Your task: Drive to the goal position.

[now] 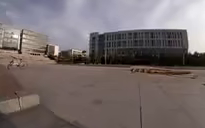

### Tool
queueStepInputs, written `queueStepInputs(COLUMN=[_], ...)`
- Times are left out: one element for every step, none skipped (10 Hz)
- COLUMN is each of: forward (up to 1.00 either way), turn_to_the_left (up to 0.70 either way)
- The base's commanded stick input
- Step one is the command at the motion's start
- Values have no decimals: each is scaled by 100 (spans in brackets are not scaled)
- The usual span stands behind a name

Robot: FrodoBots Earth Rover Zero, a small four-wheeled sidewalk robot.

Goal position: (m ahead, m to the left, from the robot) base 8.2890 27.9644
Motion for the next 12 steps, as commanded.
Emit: queueStepInputs(forward=[70, 70, 70, 70, 70, 70, 70, 70, 70, 70, 70, 70], turn_to_the_left=[7, 14, 14, 14, 14, 14, 14, 14, 14, 14, 14, 14])
